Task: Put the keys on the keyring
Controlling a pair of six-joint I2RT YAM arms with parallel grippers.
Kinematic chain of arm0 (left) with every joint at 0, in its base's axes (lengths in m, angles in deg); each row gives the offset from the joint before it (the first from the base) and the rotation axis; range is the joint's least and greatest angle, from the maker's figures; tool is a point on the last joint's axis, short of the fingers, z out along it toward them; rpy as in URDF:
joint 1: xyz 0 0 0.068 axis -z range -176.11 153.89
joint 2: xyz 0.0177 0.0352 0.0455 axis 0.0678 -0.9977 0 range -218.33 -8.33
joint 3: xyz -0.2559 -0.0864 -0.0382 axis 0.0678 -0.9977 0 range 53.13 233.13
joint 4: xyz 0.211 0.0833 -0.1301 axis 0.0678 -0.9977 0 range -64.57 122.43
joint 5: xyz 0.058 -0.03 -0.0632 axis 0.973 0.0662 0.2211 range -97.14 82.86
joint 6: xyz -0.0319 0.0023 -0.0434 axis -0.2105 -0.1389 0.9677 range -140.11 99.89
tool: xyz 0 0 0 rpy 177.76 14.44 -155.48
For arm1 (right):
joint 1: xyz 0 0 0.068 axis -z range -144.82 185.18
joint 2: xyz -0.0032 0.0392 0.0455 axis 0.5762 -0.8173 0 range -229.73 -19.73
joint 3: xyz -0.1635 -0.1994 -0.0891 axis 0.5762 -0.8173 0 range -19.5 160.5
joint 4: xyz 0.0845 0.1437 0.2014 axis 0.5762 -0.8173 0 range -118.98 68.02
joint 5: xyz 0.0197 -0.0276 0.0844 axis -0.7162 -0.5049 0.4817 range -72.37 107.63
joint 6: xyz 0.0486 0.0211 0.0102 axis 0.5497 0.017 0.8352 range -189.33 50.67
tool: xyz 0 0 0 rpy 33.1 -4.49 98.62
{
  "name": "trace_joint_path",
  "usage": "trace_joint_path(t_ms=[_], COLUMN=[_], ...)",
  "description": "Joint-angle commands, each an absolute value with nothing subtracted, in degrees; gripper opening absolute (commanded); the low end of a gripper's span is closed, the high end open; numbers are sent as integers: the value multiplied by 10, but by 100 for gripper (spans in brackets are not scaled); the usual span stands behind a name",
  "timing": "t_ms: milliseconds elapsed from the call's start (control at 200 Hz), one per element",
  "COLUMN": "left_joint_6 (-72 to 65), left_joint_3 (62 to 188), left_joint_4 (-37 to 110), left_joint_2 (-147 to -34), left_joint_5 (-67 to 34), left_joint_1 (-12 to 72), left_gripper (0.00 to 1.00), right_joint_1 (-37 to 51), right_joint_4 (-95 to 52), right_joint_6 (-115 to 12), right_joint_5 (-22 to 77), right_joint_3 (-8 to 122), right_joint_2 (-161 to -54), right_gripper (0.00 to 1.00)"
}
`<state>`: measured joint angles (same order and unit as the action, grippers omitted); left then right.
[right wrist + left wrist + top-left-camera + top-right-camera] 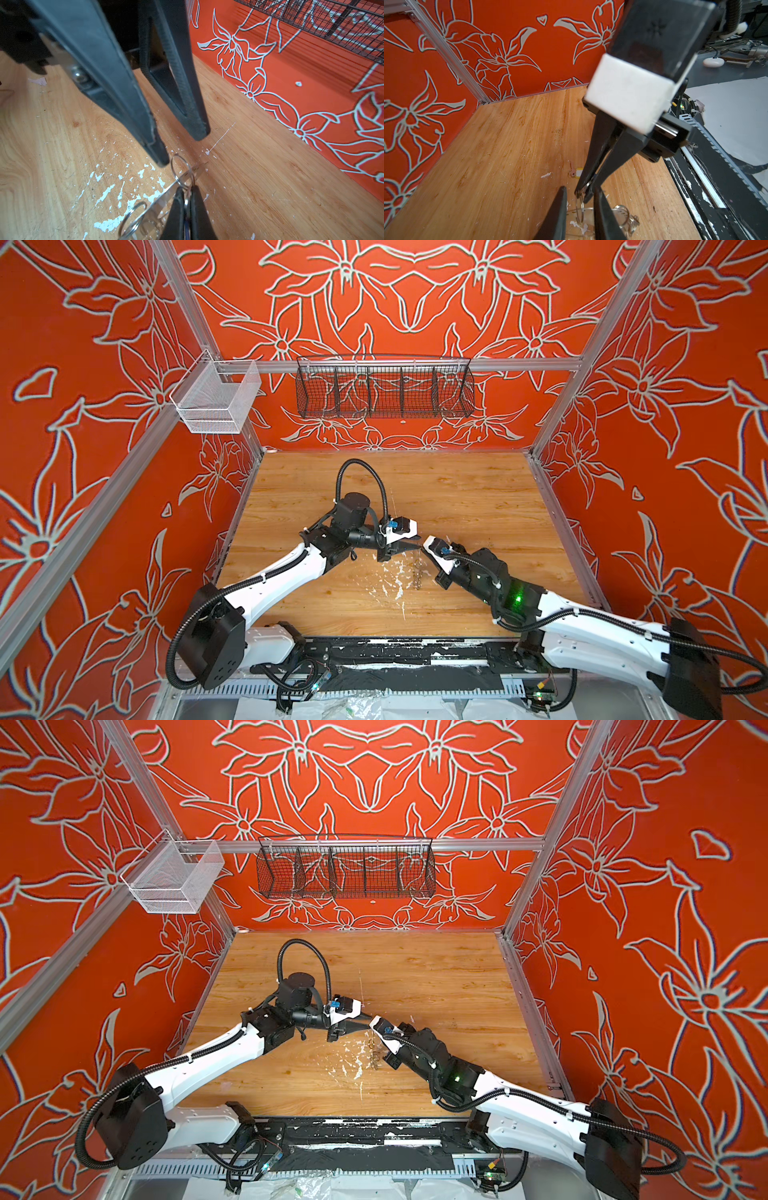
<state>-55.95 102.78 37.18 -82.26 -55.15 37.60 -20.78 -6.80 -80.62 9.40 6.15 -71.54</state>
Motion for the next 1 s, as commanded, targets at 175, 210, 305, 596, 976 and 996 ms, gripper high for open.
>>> trace_joint_path(t_ms=[175, 210, 305, 596, 976, 996], left_joint_6=[-572, -574, -579, -581, -585, -585], left_joint_3=[1055, 1058, 1061, 1063, 1066, 1066], left_joint_4=[347, 341, 336, 335, 329, 329], left_joint_2=[-847, -848, -850, -853, -853, -853], left_joint_5=[-555, -555, -555, -557, -571, -573], left_joint_1=[381, 381, 382, 383, 384, 384], left_gripper=[26, 26, 26, 26, 25, 25], right_joint_1=[-209, -209, -209, -209, -209, -209], right_joint_4=[-62, -61, -64, -63, -62, -62], right_joint_6=[-797, -797, -799, -801, -801, -801], right_joint_5=[110, 110, 105, 100, 106, 108], right_joint_3=[81, 79, 78, 76, 79, 79], right_joint_2=[-695, -692, -686, -683, -683, -685], right_gripper=[0, 0, 0, 0, 0, 0])
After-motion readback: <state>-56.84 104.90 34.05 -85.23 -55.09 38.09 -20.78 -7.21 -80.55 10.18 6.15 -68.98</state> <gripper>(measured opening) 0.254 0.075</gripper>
